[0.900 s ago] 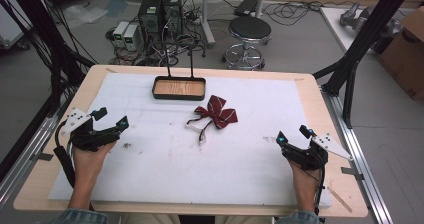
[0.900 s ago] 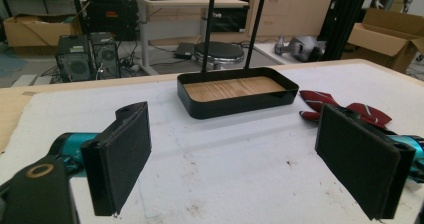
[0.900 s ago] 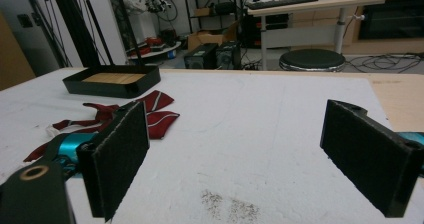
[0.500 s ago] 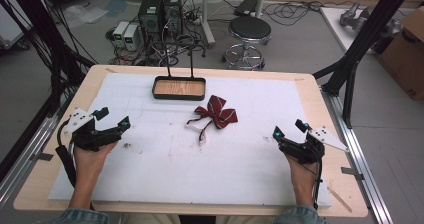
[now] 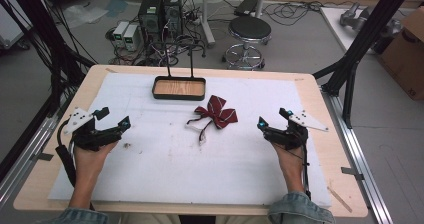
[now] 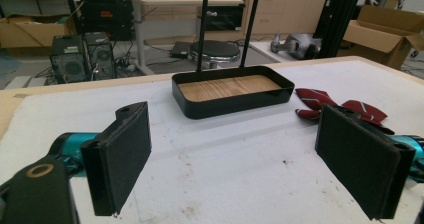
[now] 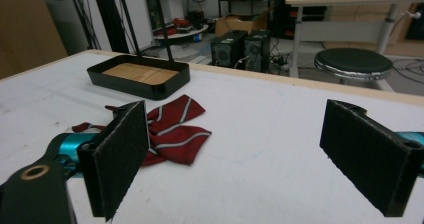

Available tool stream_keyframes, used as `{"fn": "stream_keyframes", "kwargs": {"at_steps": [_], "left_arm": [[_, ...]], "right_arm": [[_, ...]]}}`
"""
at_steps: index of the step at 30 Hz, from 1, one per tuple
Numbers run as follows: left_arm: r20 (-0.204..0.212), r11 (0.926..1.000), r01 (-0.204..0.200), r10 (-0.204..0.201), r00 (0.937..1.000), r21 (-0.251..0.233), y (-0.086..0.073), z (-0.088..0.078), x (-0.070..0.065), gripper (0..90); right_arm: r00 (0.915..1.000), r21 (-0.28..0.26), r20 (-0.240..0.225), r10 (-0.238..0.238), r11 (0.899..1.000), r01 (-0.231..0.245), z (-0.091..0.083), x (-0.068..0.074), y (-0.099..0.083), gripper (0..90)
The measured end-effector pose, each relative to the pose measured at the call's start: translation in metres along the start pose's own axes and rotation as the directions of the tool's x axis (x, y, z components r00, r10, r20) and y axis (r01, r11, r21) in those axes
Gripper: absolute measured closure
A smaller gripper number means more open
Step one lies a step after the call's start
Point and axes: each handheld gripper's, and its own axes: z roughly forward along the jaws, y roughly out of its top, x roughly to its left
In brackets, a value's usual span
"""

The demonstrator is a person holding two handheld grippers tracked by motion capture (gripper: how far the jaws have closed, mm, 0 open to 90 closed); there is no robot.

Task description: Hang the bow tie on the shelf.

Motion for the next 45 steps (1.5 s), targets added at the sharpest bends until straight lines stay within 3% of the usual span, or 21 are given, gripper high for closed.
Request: {"fn": "stream_keyframes", "kwargs": {"at_steps": [8, 10, 13, 14, 19, 23, 24, 26, 28, 35, 37, 38, 39, 40, 42, 43, 45], "left_arm": [[0.010, 1.0000, 0.003, -0.003, 0.9999, -0.006, 0.000, 0.001, -0.001, 15.1], [0.012, 0.9999, 0.008, -0.008, 0.9999, -0.007, 0.000, 0.001, -0.001, 15.1], [0.013, 0.9999, 0.008, -0.008, 0.9999, -0.007, 0.000, 0.002, 0.000, 15.1], [0.013, 0.9999, 0.013, -0.013, 0.9998, -0.009, -0.001, 0.001, 0.000, 15.1], [0.016, 0.9997, 0.016, -0.016, 0.9997, -0.017, 0.000, 0.001, 0.000, 15.1], [0.020, 0.9997, 0.017, -0.017, 0.9997, -0.015, -0.001, 0.002, -0.001, 15.1], [0.026, 0.9996, 0.022, -0.022, 0.9994, -0.017, -0.001, 0.002, -0.001, 15.1], [0.027, 0.9996, 0.021, -0.020, 0.9994, -0.019, -0.001, 0.002, -0.001, 15.1], [0.030, 0.9995, 0.023, -0.022, 0.9993, -0.021, 0.000, 0.002, -0.001, 15.1], [0.026, 0.9990, 0.030, -0.029, 0.9992, -0.034, 0.000, 0.002, -0.001, 15.2], [0.026, 0.9989, 0.033, -0.032, 0.9992, -0.035, 0.000, 0.002, 0.000, 15.2], [0.025, 0.9988, 0.034, -0.033, 0.9991, -0.034, 0.000, 0.002, 0.000, 15.2], [0.027, 0.9989, 0.033, -0.032, 0.9991, -0.034, 0.000, 0.002, -0.001, 15.2], [0.026, 0.9989, 0.032, -0.031, 0.9992, -0.034, 0.000, 0.002, -0.001, 15.2], [0.027, 0.9991, 0.031, -0.030, 0.9992, -0.030, 0.000, 0.003, -0.001, 15.2], [0.025, 0.9991, 0.030, -0.029, 0.9992, -0.030, 0.000, 0.002, -0.001, 15.2], [0.025, 0.9989, 0.034, -0.033, 0.9991, -0.032, 0.000, 0.002, 0.000, 15.2]], "right_arm": [[0.9987, 0.010, -0.047, -0.016, 1.000, 0.017, 0.026, 0.007, 0.019, 11.6], [0.9964, 0.017, -0.075, -0.041, 0.999, 0.042, 0.040, 0.014, 0.028, 11.6], [0.9947, 0.029, -0.087, -0.054, 0.998, 0.057, 0.048, 0.018, 0.031, 11.7], [0.9912, 0.032, -0.110, -0.074, 0.996, 0.078, 0.061, 0.025, 0.035, 14.8], [0.9838, 0.029, -0.147, -0.103, 0.994, 0.108, 0.086, 0.037, 0.038, 16.4], [0.9809, 0.063, -0.165, -0.103, 0.991, 0.115, 0.102, 0.042, 0.037, 16.4], [0.9741, 0.090, -0.185, -0.131, 0.985, 0.149, 0.114, 0.046, 0.035, 20.1], [0.9677, 0.115, -0.199, -0.154, 0.977, 0.179, 0.123, 0.050, 0.032, 22.0], [0.9650, 0.133, -0.209, -0.159, 0.973, 0.189, 0.131, 0.051, 0.028, 22.5], [0.9546, 0.238, -0.274, -0.117, 0.954, 0.185, 0.155, 0.057, 0.009, 34.4], [0.9531, 0.245, -0.278, -0.120, 0.950, 0.192, 0.158, 0.059, 0.008, 36.5], [0.9482, 0.257, -0.291, -0.127, 0.944, 0.205, 0.162, 0.061, 0.005, 37.9], [0.9392, 0.288, -0.316, -0.134, 0.930, 0.230, 0.168, 0.066, 0.002, 39.9], [0.9392, 0.288, -0.316, -0.134, 0.930, 0.230, 0.168, 0.066, 0.002, 39.9], [0.9307, 0.309, -0.332, -0.153, 0.915, 0.260, 0.174, 0.071, -0.001, 43.1], [0.9276, 0.336, -0.339, -0.156, 0.901, 0.275, 0.179, 0.075, -0.006, 46.4], [0.9266, 0.344, -0.338, -0.164, 0.895, 0.285, 0.180, 0.075, -0.008, 48.8]]}}
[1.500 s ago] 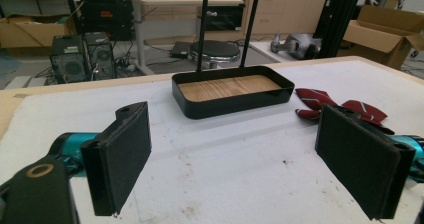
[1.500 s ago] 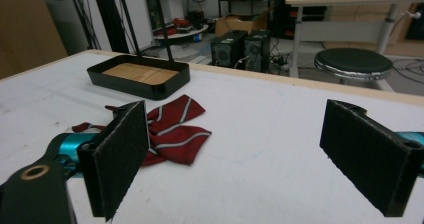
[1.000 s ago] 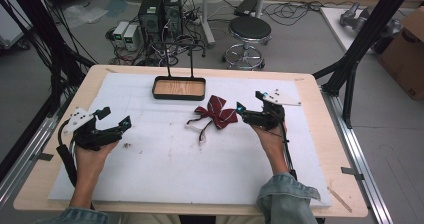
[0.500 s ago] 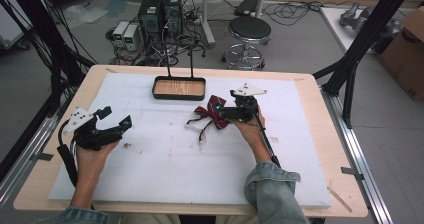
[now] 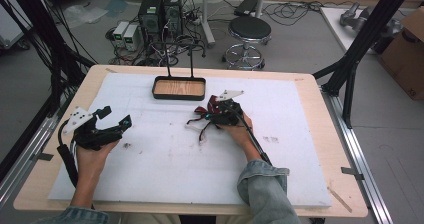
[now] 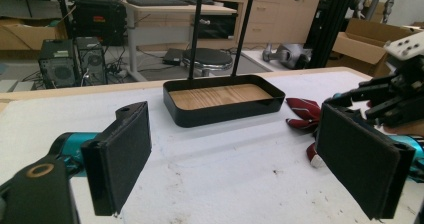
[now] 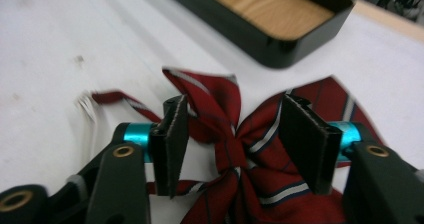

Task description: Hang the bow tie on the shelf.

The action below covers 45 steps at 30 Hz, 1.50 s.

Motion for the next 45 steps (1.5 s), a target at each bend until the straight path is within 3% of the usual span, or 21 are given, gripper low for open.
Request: {"fn": "stream_keyframes", "kwargs": {"at_steps": [1, 2, 3, 6, 8, 10, 11, 16, 17, 25, 26, 30, 31, 35, 42, 45], "left_arm": [[0.000, 1.0000, 0.000, 0.000, 1.0000, -0.002, 0.000, 0.000, 0.001, 15.2], [-0.001, 1.0000, -0.001, 0.001, 1.0000, -0.001, 0.000, 0.000, 0.001, 15.2], [-0.001, 1.0000, 0.002, -0.002, 1.0000, -0.001, 0.000, 0.000, 0.001, 15.2], [0.000, 1.0000, 0.000, 0.000, 1.0000, 0.004, 0.000, 0.001, 0.001, 15.2], [0.000, 1.0000, 0.001, -0.001, 1.0000, 0.004, 0.000, 0.001, 0.000, 15.2], [0.000, 1.0000, -0.001, 0.001, 1.0000, 0.003, 0.000, 0.001, 0.000, 15.2], [-0.002, 1.0000, -0.003, 0.003, 1.0000, 0.003, 0.000, 0.001, 0.000, 15.3], [-0.005, 1.0000, 0.002, -0.002, 1.0000, 0.002, 0.000, 0.000, 0.000, 15.3], [-0.004, 1.0000, 0.001, -0.001, 1.0000, 0.001, 0.000, 0.000, 0.000, 15.3], [0.003, 0.9999, -0.010, 0.010, 0.9999, 0.006, 0.000, 0.002, -0.003, 15.5], [0.003, 0.9999, -0.011, 0.011, 0.9999, 0.003, 0.000, 0.002, -0.003, 15.5], [0.001, 1.0000, -0.007, 0.007, 1.0000, 0.001, 0.000, 0.001, -0.003, 15.5], [0.001, 1.0000, -0.006, 0.006, 1.0000, 0.002, 0.000, 0.001, -0.002, 15.5], [-0.001, 1.0000, -0.008, 0.008, 1.0000, 0.003, 0.000, 0.000, -0.002, 15.6], [-0.001, 1.0000, -0.006, 0.006, 1.0000, 0.004, -0.001, 0.001, -0.002, 15.5], [0.004, 0.9999, -0.009, 0.009, 1.0000, 0.005, -0.001, 0.002, -0.002, 15.6]], "right_arm": [[0.9999, 0.050, 0.010, -0.009, 0.999, 0.009, 0.006, 0.000, -0.004, 52.7], [0.9999, 0.050, 0.010, -0.009, 0.999, 0.009, 0.006, 0.000, -0.004, 52.7], [0.9998, 0.071, 0.014, -0.016, 0.997, 0.015, 0.007, -0.001, -0.005, 63.4], [0.9994, 0.100, 0.004, -0.035, 0.994, 0.035, 0.009, 0.001, -0.002, 72.7], [0.9973, 0.107, 0.035, -0.064, 0.992, 0.060, 0.008, 0.002, 0.002, 73.8], [0.9973, 0.108, 0.041, -0.060, 0.993, 0.055, 0.008, 0.003, 0.003, 74.1], [0.9963, 0.065, 0.064, -0.057, 0.996, 0.053, 0.004, 0.004, 0.010, 74.4], [0.9908, 0.019, 0.111, -0.078, 0.997, 0.076, -0.002, 0.006, 0.025, 74.8], [0.9892, -0.028, 0.131, -0.066, 0.997, 0.071, -0.006, 0.007, 0.032, 74.9], [0.9787, -0.075, 0.184, -0.091, 0.992, 0.106, -0.012, 0.008, 0.062, 74.9], [0.9747, -0.094, 0.196, -0.107, 0.987, 0.127, -0.013, 0.009, 0.074, 74.9], [0.9698, -0.117, 0.212, -0.120, 0.982, 0.147, -0.015, 0.008, 0.089, 74.9], [0.9659, -0.143, 0.232, -0.114, 0.978, 0.150, -0.018, 0.007, 0.100, 74.9], [0.9605, -0.182, 0.262, -0.094, 0.973, 0.145, -0.024, 0.002, 0.113, 74.9], [0.9540, -0.230, 0.296, -0.050, 0.966, 0.122, -0.037, -0.005, 0.119, 74.9], [0.9474, -0.259, 0.319, -0.031, 0.959, 0.119, -0.043, -0.006, 0.122, 74.9]]}}
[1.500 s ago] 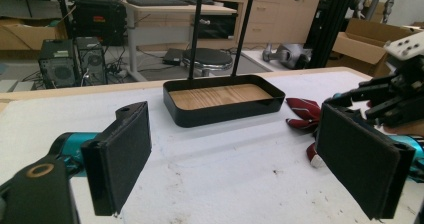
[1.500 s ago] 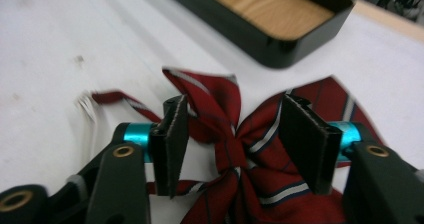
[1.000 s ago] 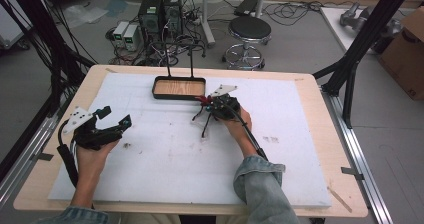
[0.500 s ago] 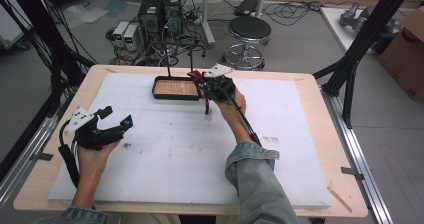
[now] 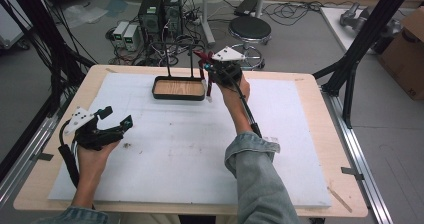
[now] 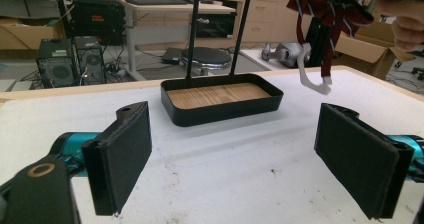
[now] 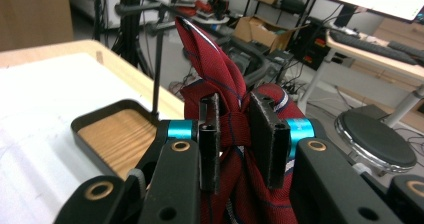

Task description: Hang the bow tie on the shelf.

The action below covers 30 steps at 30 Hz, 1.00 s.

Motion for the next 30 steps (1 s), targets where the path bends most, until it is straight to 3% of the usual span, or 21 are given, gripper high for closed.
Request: {"fn": "stream_keyframes", "kwargs": {"at_steps": [6, 9, 12, 14, 19, 22, 30], "left_arm": [[0.002, 1.0000, -0.001, 0.001, 1.0000, 0.006, -0.001, 0.001, 0.000, 15.5], [0.003, 1.0000, 0.002, -0.002, 1.0000, 0.006, -0.001, 0.002, 0.000, 15.5], [0.004, 1.0000, 0.002, -0.002, 1.0000, 0.005, -0.001, 0.001, 0.000, 15.5], [0.002, 1.0000, 0.003, -0.003, 1.0000, 0.004, -0.001, 0.000, 0.000, 15.5], [0.004, 0.9999, 0.012, -0.012, 0.9999, -0.002, -0.001, -0.001, 0.003, 15.5], [0.002, 0.9999, 0.015, -0.015, 0.9999, -0.008, 0.000, -0.002, 0.003, 15.5], [0.005, 0.9999, 0.016, -0.016, 0.9999, -0.001, -0.001, 0.000, 0.003, 15.6]], "right_arm": [[0.9998, -0.047, 0.018, 0.008, 0.999, -0.007, -0.001, -0.006, 0.012, 74.9], [1.0000, -0.045, 0.002, 0.006, 0.999, -0.006, 0.003, -0.005, 0.018, 74.9], [1.0000, -0.013, 0.009, 0.001, 1.000, -0.001, 0.012, -0.005, 0.018, 74.8], [0.9996, -0.021, 0.027, -0.006, 1.000, 0.007, 0.016, -0.006, 0.018, 74.8], [0.9972, 0.033, 0.072, 0.016, 0.999, -0.019, 0.029, -0.014, 0.010, 74.7], [0.9940, 0.070, 0.088, 0.065, 0.995, -0.071, 0.035, -0.023, -0.001, 74.5], [0.9946, 0.123, 0.073, 0.074, 0.989, -0.082, 0.048, -0.022, -0.013, 71.9]]}}
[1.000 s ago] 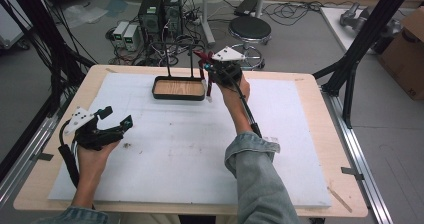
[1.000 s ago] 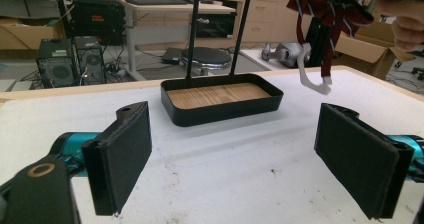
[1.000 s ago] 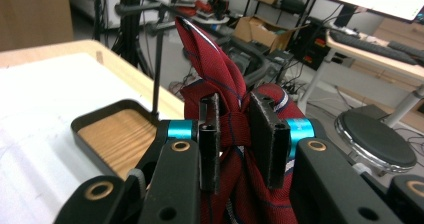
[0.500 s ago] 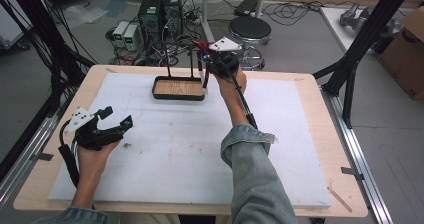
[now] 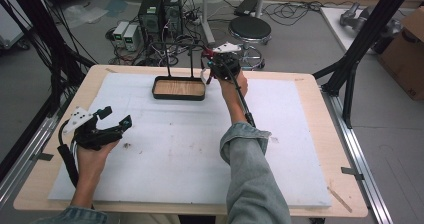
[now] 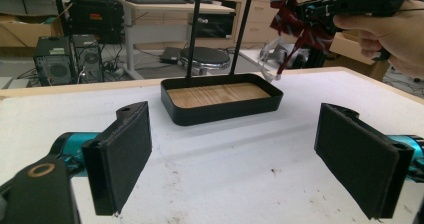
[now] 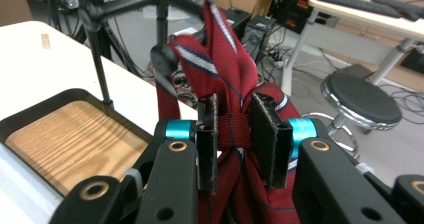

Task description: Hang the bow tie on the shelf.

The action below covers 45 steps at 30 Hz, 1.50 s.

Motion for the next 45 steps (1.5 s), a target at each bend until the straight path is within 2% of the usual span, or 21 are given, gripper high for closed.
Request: {"fn": "stream_keyframes", "kwargs": {"at_steps": [4, 5, 7, 8, 9, 13, 15, 17, 18, 20, 21, 22, 24, 26, 28, 32, 35, 38, 40, 42, 45], "left_arm": [[0.000, 1.0000, 0.000, 0.000, 1.0000, 0.001, 0.000, -0.001, 0.000, 15.5], [0.000, 1.0000, 0.001, -0.001, 1.0000, -0.001, 0.000, -0.001, 0.000, 15.6], [-0.003, 1.0000, 0.000, 0.000, 1.0000, -0.003, 0.001, -0.003, 0.001, 15.6], [-0.005, 1.0000, 0.003, -0.003, 1.0000, -0.007, 0.001, -0.003, 0.001, 15.6], [-0.006, 1.0000, 0.003, -0.003, 1.0000, -0.008, 0.001, -0.004, 0.002, 15.6], [-0.016, 1.0000, 0.002, -0.003, 0.9999, -0.006, 0.001, -0.005, 0.002, 15.6], [-0.020, 1.0000, 0.002, -0.002, 0.9998, -0.005, 0.000, -0.006, 0.003, 15.5], [-0.023, 1.0000, 0.003, -0.003, 0.9997, -0.005, 0.000, -0.006, 0.004, 15.5], [-0.023, 1.0000, 0.003, -0.003, 0.9997, -0.005, 0.000, -0.006, 0.005, 15.6], [-0.024, 1.0000, 0.003, -0.003, 0.9997, -0.006, 0.001, -0.005, 0.004, 15.6], [-0.023, 1.0000, 0.001, -0.001, 0.9997, -0.002, 0.000, -0.005, 0.003, 15.5], [-0.022, 1.0000, -0.004, 0.004, 0.9998, 0.001, 0.000, -0.004, 0.003, 15.5], [-0.022, 1.0000, -0.002, 0.002, 0.9998, 0.003, -0.001, -0.004, 0.002, 15.6], [-0.018, 1.0000, -0.004, 0.004, 0.9998, 0.004, -0.001, -0.004, 0.002, 15.5], [-0.019, 0.9999, -0.009, 0.009, 0.9998, 0.007, -0.001, -0.004, 0.001, 15.5], [-0.020, 0.9999, -0.006, 0.006, 0.9998, 0.008, -0.002, -0.003, 0.001, 15.5], [-0.022, 0.9998, -0.010, 0.010, 0.9997, 0.014, -0.002, -0.002, 0.001, 15.5], [-0.023, 0.9998, -0.012, 0.012, 0.9997, 0.017, -0.003, -0.001, 0.001, 15.5], [-0.021, 0.9998, -0.013, 0.013, 0.9997, 0.018, -0.003, -0.001, 0.000, 15.5], [-0.021, 0.9997, -0.015, 0.015, 0.9997, 0.019, -0.003, 0.000, 0.000, 15.6], [-0.022, 0.9997, -0.014, 0.015, 0.9996, 0.022, -0.004, 0.000, 0.000, 15.5]], "right_arm": [[1.0000, 0.006, 0.000, 0.006, 1.000, -0.006, 0.001, 0.001, -0.003, 67.5], [0.9997, 0.003, 0.003, 0.024, 1.000, -0.024, 0.000, 0.000, -0.004, 62.1], [0.9993, -0.003, -0.001, 0.037, 0.999, -0.037, -0.001, -0.001, -0.004, 61.4], [0.9979, -0.009, -0.005, 0.065, 0.998, -0.065, -0.004, -0.006, -0.004, 58.7], [0.9979, -0.009, -0.005, 0.065, 0.998, -0.065, -0.004, -0.006, -0.004, 58.7], [0.9969, -0.015, 0.008, 0.079, 0.997, -0.078, -0.013, -0.013, -0.003, 49.0], [0.9937, -0.032, 0.007, 0.112, 0.993, -0.112, -0.025, -0.021, -0.001, 38.5], [0.9934, -0.039, 0.010, 0.115, 0.993, -0.114, -0.028, -0.023, -0.001, 36.7], [0.9939, -0.074, 0.022, 0.108, 0.992, -0.106, -0.040, -0.028, -0.002, 34.5], [0.9929, -0.083, 0.023, 0.117, 0.990, -0.114, -0.044, -0.030, -0.003, 32.8], [0.9912, -0.096, 0.042, 0.126, 0.988, -0.121, -0.056, -0.037, -0.007, 26.4], [0.9900, -0.088, 0.045, 0.134, 0.988, -0.129, -0.059, -0.040, -0.008, 22.7], [0.9880, -0.083, 0.052, 0.145, 0.987, -0.141, -0.063, -0.044, -0.009, 20.3], [0.9839, -0.137, 0.070, 0.164, 0.979, -0.154, -0.082, -0.054, -0.015, 20.0], [0.9806, -0.156, 0.076, 0.181, 0.973, -0.167, -0.094, -0.061, -0.019, 17.6], [0.9758, -0.135, 0.084, 0.202, 0.973, -0.189, -0.106, -0.071, -0.022, 12.5], [0.9739, -0.187, 0.097, 0.205, 0.965, -0.185, -0.128, -0.080, -0.028, 12.6], [0.9727, -0.196, 0.102, 0.208, 0.963, -0.186, -0.137, -0.085, -0.032, 12.4], [0.9706, -0.171, 0.099, 0.219, 0.965, -0.201, -0.145, -0.090, -0.034, 11.9], [0.9689, -0.212, 0.107, 0.223, 0.957, -0.197, -0.156, -0.093, -0.037, 11.9], [0.9692, -0.227, 0.117, 0.217, 0.956, -0.187, -0.167, -0.096, -0.041, 11.9]]}}
